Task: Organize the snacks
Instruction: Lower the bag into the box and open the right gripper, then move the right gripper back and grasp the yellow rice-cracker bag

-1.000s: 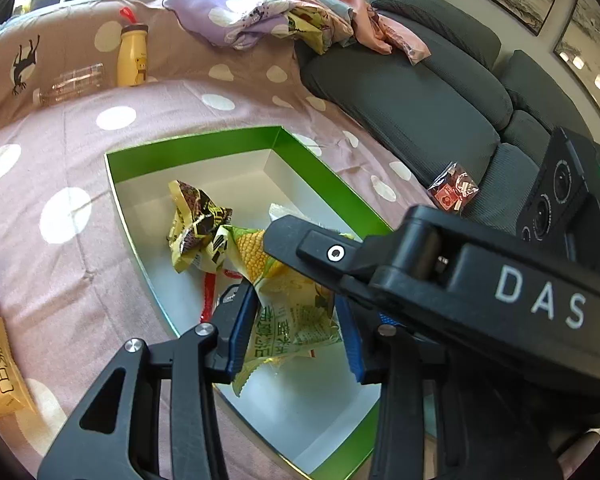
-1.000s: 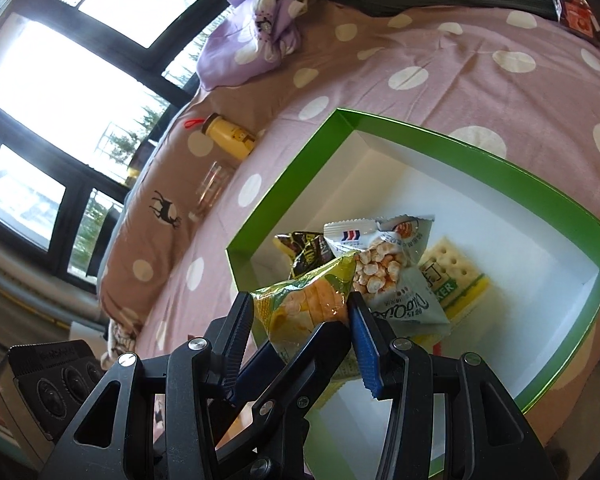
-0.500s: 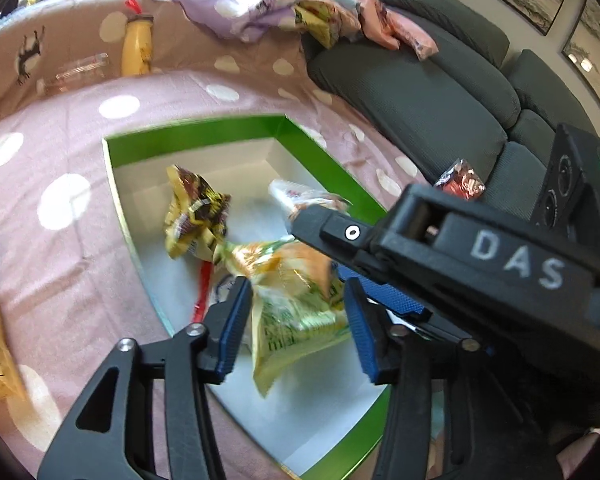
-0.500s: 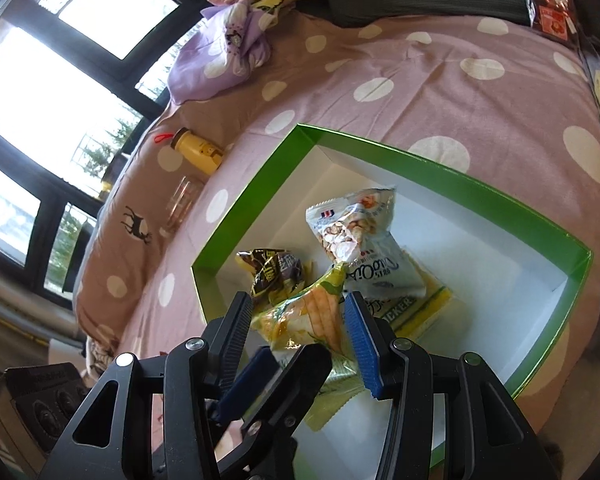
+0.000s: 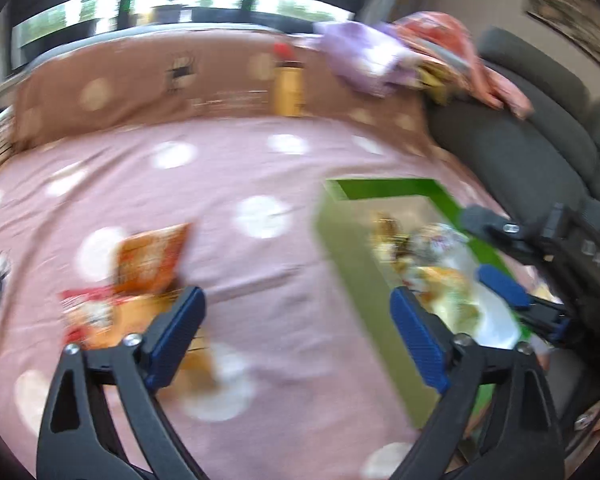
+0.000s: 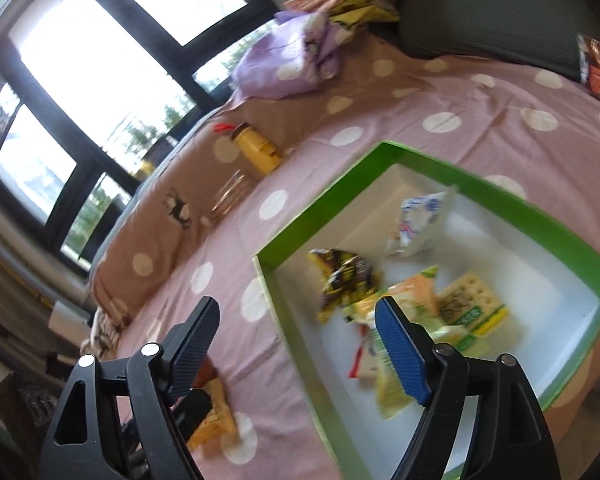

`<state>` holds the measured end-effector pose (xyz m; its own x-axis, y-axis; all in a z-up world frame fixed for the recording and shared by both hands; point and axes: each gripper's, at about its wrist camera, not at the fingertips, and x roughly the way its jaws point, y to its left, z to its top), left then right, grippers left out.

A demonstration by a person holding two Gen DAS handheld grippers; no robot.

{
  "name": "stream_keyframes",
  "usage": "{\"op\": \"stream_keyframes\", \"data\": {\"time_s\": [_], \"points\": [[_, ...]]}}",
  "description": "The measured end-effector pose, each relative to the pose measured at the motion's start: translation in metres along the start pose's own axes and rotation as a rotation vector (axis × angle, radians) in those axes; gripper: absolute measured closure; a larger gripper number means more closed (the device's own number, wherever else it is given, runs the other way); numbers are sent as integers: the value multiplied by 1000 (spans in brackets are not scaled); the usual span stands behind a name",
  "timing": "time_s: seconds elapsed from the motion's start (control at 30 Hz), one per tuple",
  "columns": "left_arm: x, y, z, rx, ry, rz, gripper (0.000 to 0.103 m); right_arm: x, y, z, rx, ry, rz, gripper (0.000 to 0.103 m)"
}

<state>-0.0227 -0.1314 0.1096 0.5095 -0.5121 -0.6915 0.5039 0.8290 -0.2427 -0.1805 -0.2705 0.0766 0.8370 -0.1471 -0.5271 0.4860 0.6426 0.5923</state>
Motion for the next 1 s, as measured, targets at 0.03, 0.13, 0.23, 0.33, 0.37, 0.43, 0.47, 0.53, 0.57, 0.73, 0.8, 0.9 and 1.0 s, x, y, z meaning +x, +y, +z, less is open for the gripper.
{"op": "stream_keyframes", "data": {"time_s": [0.03, 0.13, 0.23, 0.33, 0.37, 0.43, 0.47, 0.53, 0.57, 0.73, 0.8, 0.9, 1.0], "points": [[-2, 11, -2, -23, -3, 18, 7, 3, 7, -3, -26, 13, 9, 20], [-12, 47, -6, -96, -1, 81, 7, 14, 30, -13, -108, 41, 33, 17], [-34, 79, -9, -158, -57, 155, 7, 25, 48, -23, -166, 81, 80, 14], [-45, 107, -18, -233, -69, 181, 7, 37, 58, -31, -187, 131, 94, 13], [-44, 112, -20, -245, -62, 185, 7, 39, 60, -34, -188, 138, 89, 13], [-40, 121, -23, -262, -38, 211, 7, 45, 66, -39, -195, 151, 84, 13], [-37, 124, -24, -269, -27, 221, 7, 48, 69, -42, -200, 162, 89, 13], [-29, 127, -25, -279, -7, 209, 7, 56, 74, -47, -212, 196, 109, 13], [-24, 129, -26, -288, 8, 195, 7, 59, 75, -49, -215, 212, 118, 13], [-10, 135, -32, -307, 64, 202, 7, 76, 75, -57, -202, 285, 112, 13], [-8, 136, -33, -317, 78, 189, 7, 83, 75, -60, -196, 318, 122, 13], [0, 137, -35, -321, 107, 190, 7, 93, 78, -65, -185, 366, 152, 13], [8, 134, -37, -306, 143, 194, 7, 104, 82, -72, -174, 417, 163, 13]]}}
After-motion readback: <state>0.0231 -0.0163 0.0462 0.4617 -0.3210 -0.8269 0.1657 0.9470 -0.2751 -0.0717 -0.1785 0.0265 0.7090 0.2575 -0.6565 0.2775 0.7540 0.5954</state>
